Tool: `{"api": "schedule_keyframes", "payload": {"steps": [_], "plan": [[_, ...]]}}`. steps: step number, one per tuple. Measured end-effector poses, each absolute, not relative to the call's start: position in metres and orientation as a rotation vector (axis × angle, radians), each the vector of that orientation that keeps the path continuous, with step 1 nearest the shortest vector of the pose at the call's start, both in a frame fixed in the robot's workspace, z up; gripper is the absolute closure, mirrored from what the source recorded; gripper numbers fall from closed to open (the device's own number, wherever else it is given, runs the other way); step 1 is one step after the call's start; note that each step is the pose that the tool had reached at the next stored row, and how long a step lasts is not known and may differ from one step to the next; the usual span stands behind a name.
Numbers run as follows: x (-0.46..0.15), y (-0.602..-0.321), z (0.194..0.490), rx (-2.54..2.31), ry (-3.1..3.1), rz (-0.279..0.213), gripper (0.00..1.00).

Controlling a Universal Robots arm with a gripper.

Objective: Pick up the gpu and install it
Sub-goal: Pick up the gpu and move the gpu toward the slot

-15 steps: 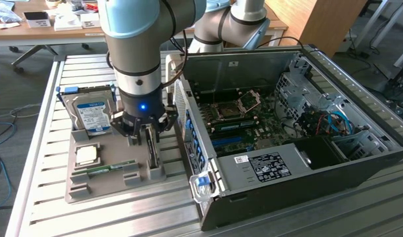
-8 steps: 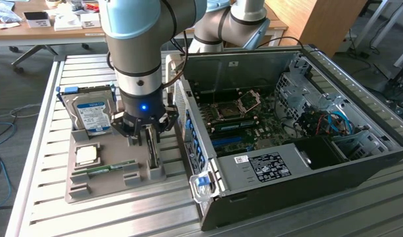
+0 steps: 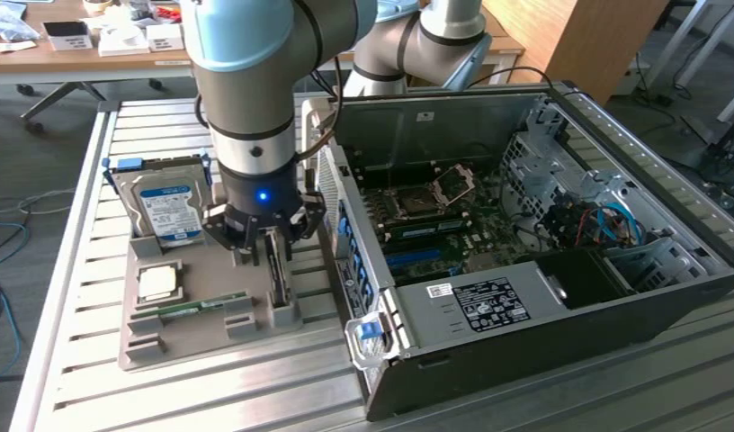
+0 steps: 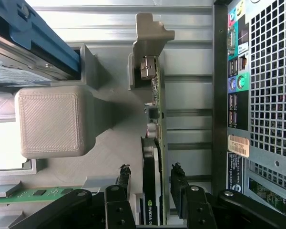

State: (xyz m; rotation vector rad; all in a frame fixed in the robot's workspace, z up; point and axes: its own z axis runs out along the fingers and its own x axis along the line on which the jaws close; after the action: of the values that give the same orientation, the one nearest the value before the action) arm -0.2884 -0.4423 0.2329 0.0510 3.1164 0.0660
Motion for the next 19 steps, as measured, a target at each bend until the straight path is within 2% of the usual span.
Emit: {"api": "schedule_keyframes", "payload": {"steps": [19], "plan": [[-0.2875, -0.4424, 0.2328, 0.051, 3.116, 0.066, 0.53]]}}
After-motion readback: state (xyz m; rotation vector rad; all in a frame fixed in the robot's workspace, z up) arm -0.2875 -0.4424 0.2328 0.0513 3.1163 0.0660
